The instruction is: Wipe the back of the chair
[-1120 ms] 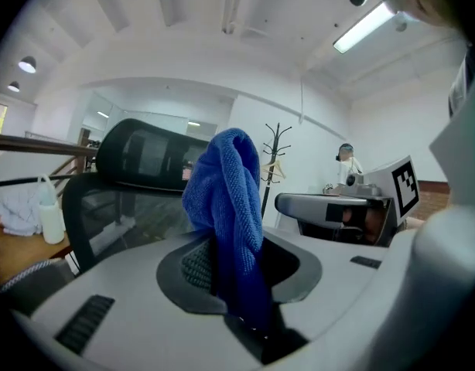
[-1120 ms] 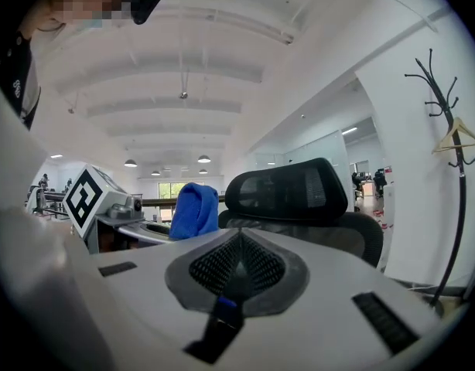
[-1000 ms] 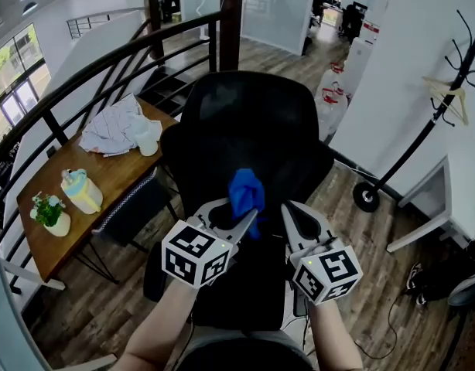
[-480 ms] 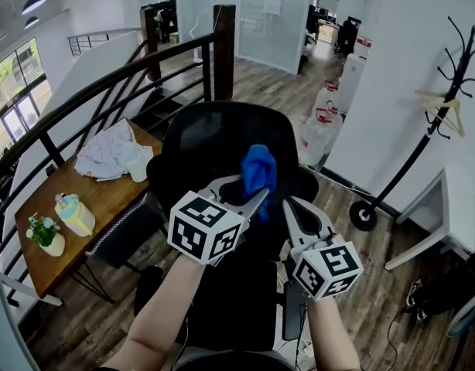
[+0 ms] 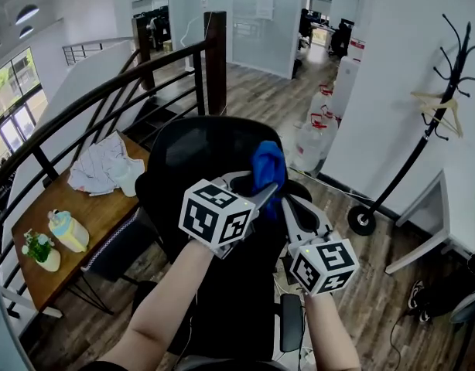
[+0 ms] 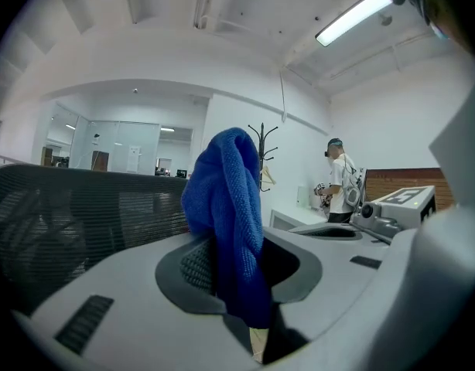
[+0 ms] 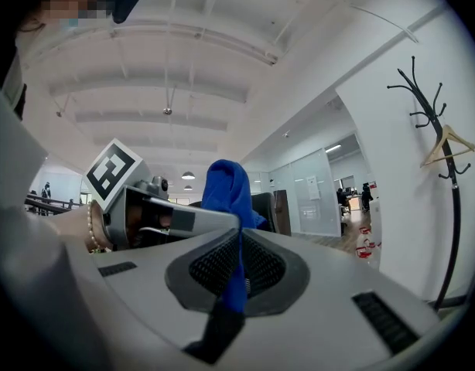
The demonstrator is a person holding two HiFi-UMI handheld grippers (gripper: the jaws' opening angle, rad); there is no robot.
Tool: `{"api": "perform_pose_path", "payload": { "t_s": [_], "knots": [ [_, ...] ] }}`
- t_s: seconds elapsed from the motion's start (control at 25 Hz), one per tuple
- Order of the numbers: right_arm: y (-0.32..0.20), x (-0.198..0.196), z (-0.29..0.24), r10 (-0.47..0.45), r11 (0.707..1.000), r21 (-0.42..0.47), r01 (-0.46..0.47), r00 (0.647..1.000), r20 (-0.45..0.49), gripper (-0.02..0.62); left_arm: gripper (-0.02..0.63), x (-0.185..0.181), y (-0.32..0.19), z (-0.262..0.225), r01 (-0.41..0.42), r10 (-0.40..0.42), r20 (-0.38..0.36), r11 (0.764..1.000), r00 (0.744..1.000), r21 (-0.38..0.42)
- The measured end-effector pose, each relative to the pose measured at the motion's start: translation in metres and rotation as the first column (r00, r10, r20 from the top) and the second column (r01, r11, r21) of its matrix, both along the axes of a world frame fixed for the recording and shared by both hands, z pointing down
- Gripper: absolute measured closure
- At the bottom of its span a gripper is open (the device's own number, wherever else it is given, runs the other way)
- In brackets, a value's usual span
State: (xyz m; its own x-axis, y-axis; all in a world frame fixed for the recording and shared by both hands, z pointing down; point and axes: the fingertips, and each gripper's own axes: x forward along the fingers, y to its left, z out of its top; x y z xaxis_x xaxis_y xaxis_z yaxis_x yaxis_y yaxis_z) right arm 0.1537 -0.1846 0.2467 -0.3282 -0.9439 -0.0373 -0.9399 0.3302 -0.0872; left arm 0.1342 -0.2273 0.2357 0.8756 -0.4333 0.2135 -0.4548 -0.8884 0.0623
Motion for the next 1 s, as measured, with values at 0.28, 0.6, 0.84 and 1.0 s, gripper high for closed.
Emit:
{"api": "perform_pose_path", "payload": {
  "t_s": [0.28, 0.6, 0.84, 1.0],
  "knots": [
    [-0.013, -0.001, 0.004, -0.002, 1.000, -0.015, 0.002, 1.000, 0.001, 0.566, 0.495, 0.005, -0.018, 0.006, -0.002, 0.000, 0.068, 1.000, 0.998, 0.031],
    [-0.027, -0.022, 0.011, -0.036, 0.999, -0.040, 0.036, 0.999, -0.008, 0.566, 0.495, -0.016, -0.043, 0.017, 0.057, -0.065, 0.147, 0.997, 0.987, 0.056],
    [-0.039, -0.042, 0.012, -0.060, 0.997, -0.054, 0.059, 0.998, -0.023, 0.566, 0.495, -0.046, -0.060, 0.018, 0.120, -0.124, 0.159, 0.992, 0.979, 0.036],
    [-0.047, -0.062, 0.013, -0.091, 0.994, -0.062, 0.088, 0.995, -0.036, 0.566, 0.495, -0.074, -0.071, 0.016, 0.171, -0.174, 0.129, 0.985, 0.976, 0.028]
  ]
}}
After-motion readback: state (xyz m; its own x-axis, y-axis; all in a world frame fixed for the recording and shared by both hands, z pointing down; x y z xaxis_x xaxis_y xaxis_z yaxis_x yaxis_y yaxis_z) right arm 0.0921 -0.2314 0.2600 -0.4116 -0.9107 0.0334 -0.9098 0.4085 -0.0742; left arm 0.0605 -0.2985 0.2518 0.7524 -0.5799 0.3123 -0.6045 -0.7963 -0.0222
